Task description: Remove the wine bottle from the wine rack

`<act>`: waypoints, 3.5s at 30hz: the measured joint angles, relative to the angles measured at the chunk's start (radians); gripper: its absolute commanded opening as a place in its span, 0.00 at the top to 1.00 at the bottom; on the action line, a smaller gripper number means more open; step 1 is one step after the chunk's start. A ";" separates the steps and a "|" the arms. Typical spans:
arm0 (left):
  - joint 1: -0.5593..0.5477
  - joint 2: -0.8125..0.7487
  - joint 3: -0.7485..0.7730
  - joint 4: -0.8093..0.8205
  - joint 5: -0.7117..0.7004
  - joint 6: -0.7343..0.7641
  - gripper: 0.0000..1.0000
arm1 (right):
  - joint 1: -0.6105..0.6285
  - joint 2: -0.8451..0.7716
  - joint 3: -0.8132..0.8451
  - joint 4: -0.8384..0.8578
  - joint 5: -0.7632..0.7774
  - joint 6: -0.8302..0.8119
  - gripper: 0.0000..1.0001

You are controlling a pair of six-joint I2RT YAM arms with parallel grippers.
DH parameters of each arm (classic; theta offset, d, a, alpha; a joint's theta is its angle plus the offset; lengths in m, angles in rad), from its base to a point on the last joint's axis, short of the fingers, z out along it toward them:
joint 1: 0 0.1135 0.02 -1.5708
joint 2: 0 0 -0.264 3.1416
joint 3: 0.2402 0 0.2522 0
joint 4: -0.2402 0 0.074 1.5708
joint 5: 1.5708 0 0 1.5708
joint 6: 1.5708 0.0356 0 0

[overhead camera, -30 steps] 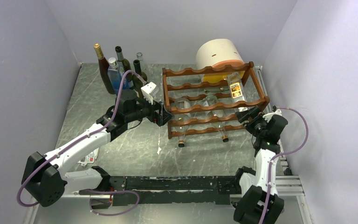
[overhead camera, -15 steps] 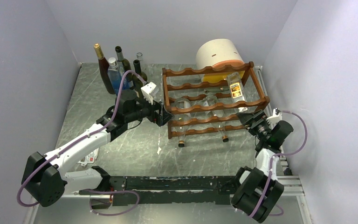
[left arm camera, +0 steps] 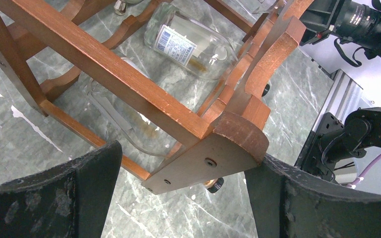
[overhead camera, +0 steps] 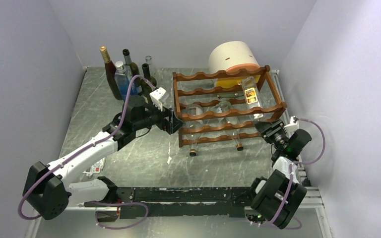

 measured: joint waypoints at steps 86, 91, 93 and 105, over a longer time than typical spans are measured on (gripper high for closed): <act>0.020 -0.095 -0.086 0.063 -0.084 -0.071 0.11 | 0.333 -0.526 0.490 -1.328 0.637 -0.157 1.00; 0.006 -0.260 -0.056 -0.011 -0.172 -0.013 0.18 | 0.359 -0.535 0.489 -1.331 0.656 -0.180 1.00; -0.014 -0.304 -0.048 -0.013 -0.183 -0.013 0.19 | 0.370 -0.540 0.489 -1.334 0.664 -0.185 1.00; -0.574 -0.186 0.013 0.032 -0.462 0.060 0.26 | 0.405 -0.546 0.489 -1.334 0.695 -0.193 1.00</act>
